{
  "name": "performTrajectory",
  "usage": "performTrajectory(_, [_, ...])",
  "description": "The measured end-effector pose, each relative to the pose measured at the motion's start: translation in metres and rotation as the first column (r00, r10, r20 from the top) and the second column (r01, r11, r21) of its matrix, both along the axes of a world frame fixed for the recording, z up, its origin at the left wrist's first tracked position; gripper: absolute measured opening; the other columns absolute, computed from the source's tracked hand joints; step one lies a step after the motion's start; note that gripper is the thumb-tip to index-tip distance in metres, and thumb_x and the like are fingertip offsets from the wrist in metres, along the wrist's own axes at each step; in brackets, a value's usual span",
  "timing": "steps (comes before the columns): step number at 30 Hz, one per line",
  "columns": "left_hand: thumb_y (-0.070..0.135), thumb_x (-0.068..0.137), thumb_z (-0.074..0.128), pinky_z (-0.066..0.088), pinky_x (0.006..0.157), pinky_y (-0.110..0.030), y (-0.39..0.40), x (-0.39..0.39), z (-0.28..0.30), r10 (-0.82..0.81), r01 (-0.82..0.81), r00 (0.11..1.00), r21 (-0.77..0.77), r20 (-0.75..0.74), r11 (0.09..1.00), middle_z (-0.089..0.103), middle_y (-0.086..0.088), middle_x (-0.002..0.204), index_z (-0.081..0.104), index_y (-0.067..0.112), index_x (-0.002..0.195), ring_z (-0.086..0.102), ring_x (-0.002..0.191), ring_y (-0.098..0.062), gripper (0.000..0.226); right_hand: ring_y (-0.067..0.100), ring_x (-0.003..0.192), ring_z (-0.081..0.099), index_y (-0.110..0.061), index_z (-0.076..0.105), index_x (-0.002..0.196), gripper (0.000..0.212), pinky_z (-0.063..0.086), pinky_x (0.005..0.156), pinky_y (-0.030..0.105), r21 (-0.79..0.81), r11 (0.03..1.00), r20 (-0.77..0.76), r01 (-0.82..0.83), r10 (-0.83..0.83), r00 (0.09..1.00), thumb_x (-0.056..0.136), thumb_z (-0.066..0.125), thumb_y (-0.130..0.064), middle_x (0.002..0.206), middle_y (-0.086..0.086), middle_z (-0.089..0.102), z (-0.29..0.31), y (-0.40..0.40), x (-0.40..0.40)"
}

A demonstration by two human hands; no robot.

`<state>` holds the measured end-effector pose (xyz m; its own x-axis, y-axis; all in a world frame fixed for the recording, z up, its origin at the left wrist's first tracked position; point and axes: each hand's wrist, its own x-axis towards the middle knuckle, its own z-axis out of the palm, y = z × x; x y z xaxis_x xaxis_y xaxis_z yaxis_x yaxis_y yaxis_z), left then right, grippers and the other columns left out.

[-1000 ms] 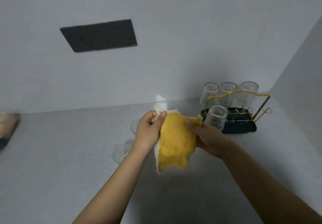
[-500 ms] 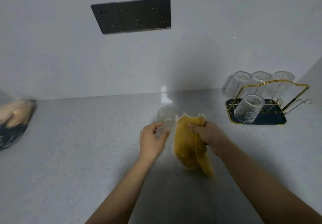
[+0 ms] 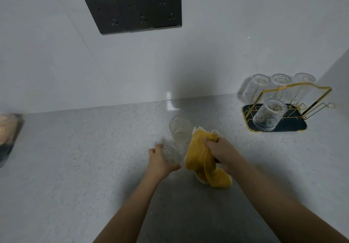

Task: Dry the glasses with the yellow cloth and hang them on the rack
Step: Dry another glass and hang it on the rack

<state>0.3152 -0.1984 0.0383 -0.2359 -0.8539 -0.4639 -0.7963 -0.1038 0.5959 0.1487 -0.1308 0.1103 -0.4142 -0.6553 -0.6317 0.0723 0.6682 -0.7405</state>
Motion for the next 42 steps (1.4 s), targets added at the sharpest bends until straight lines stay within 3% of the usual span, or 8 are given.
performTrajectory(8, [0.026, 0.070, 0.084, 0.044, 0.074, -0.018, -0.010, 0.003, 0.045, -0.001, -0.013, 0.971, -0.057, -0.237, 0.998, 0.049, 0.001, 0.125, 0.039, 0.017, 0.137, 0.052, 0.106, -0.013, 0.081, 0.038, 0.130, 0.037, -0.010, 0.032, 0.141, 0.061, 0.031, 0.108, 0.054, -0.051, 0.999, 0.002, -0.007, 0.007, 1.000, 0.093, 0.039, -0.048, 0.142, 0.017, 0.039, 0.012, 0.007, -0.001])
performTrajectory(13, [0.023, 0.073, 0.082, 0.047, 0.085, -0.026, -0.008, 0.001, 0.089, 0.030, -0.013, 0.864, 0.038, -0.502, 0.999, 0.055, -0.003, 0.126, 0.044, 0.027, 0.140, 0.059, 0.107, -0.015, 0.077, 0.033, 0.124, 0.046, -0.011, 0.044, 0.132, 0.055, 0.035, 0.107, 0.050, -0.214, 0.977, -0.021, -0.009, 0.004, 1.000, 0.093, 0.037, -0.049, 0.133, 0.013, 0.050, 0.043, 0.025, 0.006])
performTrajectory(17, [0.029, 0.062, 0.084, 0.051, 0.092, -0.036, 0.007, -0.015, 0.104, 0.253, -0.112, 0.655, 0.240, -0.712, 0.964, 0.064, -0.009, 0.117, 0.041, 0.019, 0.140, 0.063, 0.104, -0.021, 0.090, -0.001, 0.084, 0.054, -0.032, 0.052, 0.106, 0.023, 0.043, 0.084, 0.014, -0.421, 0.904, 0.024, -0.072, 0.091, 0.996, 0.097, 0.031, -0.039, 0.093, -0.014, 0.055, 0.071, 0.044, 0.019])
performTrajectory(22, [0.045, 0.074, 0.069, 0.053, 0.092, -0.042, 0.029, -0.033, 0.121, 0.398, -0.051, 0.381, 0.411, -0.834, 0.910, 0.067, -0.019, 0.118, 0.060, -0.001, 0.123, 0.066, 0.108, -0.031, 0.068, 0.007, 0.101, 0.063, -0.036, 0.057, 0.095, 0.063, 0.052, 0.090, 0.029, -0.578, 0.788, -0.113, -0.209, 0.176, 0.978, 0.072, 0.024, -0.083, 0.106, -0.004, 0.068, 0.068, 0.056, 0.032])
performTrajectory(25, [0.053, 0.078, 0.059, 0.047, 0.102, -0.048, 0.035, -0.037, 0.128, 0.370, -0.007, 0.394, 0.400, -0.841, 0.916, 0.068, -0.016, 0.119, 0.061, 0.006, 0.125, 0.065, 0.111, -0.028, 0.067, 0.011, 0.135, 0.035, -0.057, 0.034, 0.130, 0.062, 0.032, 0.111, 0.046, -0.678, 0.690, -0.187, -0.254, 0.172, 0.967, 0.075, 0.024, -0.083, 0.146, -0.009, 0.036, 0.061, 0.054, 0.034])
performTrajectory(30, [0.037, 0.085, 0.066, 0.045, 0.103, -0.051, 0.037, -0.037, 0.141, 0.253, 0.196, 0.443, 0.368, -0.860, 0.909, 0.065, -0.017, 0.125, 0.055, 0.009, 0.131, 0.062, 0.116, -0.031, 0.055, 0.013, 0.144, 0.012, -0.053, 0.018, 0.135, 0.061, 0.016, 0.118, 0.046, -0.742, 0.637, -0.117, -0.209, 0.183, 0.976, 0.079, 0.024, -0.076, 0.157, -0.007, 0.010, 0.084, 0.039, 0.030])
performTrajectory(39, [0.066, 0.071, 0.068, 0.047, 0.100, -0.051, 0.044, -0.047, 0.143, 0.268, -0.063, 0.462, 0.270, -0.846, 0.961, 0.070, -0.016, 0.115, 0.066, 0.005, 0.116, 0.067, 0.108, -0.032, 0.075, 0.023, 0.127, 0.046, -0.017, 0.020, 0.147, 0.058, 0.051, 0.072, 0.008, -0.693, 0.721, 0.200, 0.001, 0.191, 0.961, 0.095, 0.016, -0.042, 0.145, 0.010, 0.039, 0.080, 0.038, 0.021])
performTrajectory(42, [0.069, 0.066, 0.074, 0.051, 0.095, -0.055, 0.042, -0.047, 0.145, 0.196, -0.057, 0.551, 0.198, -0.811, 0.979, 0.068, -0.017, 0.119, 0.057, 0.009, 0.125, 0.067, 0.107, -0.033, 0.085, 0.022, 0.121, 0.053, -0.017, 0.028, 0.144, 0.070, 0.053, 0.082, 0.018, -0.713, 0.699, 0.232, 0.059, 0.155, 0.960, 0.085, 0.023, -0.054, 0.139, 0.011, 0.047, 0.078, 0.032, 0.017])
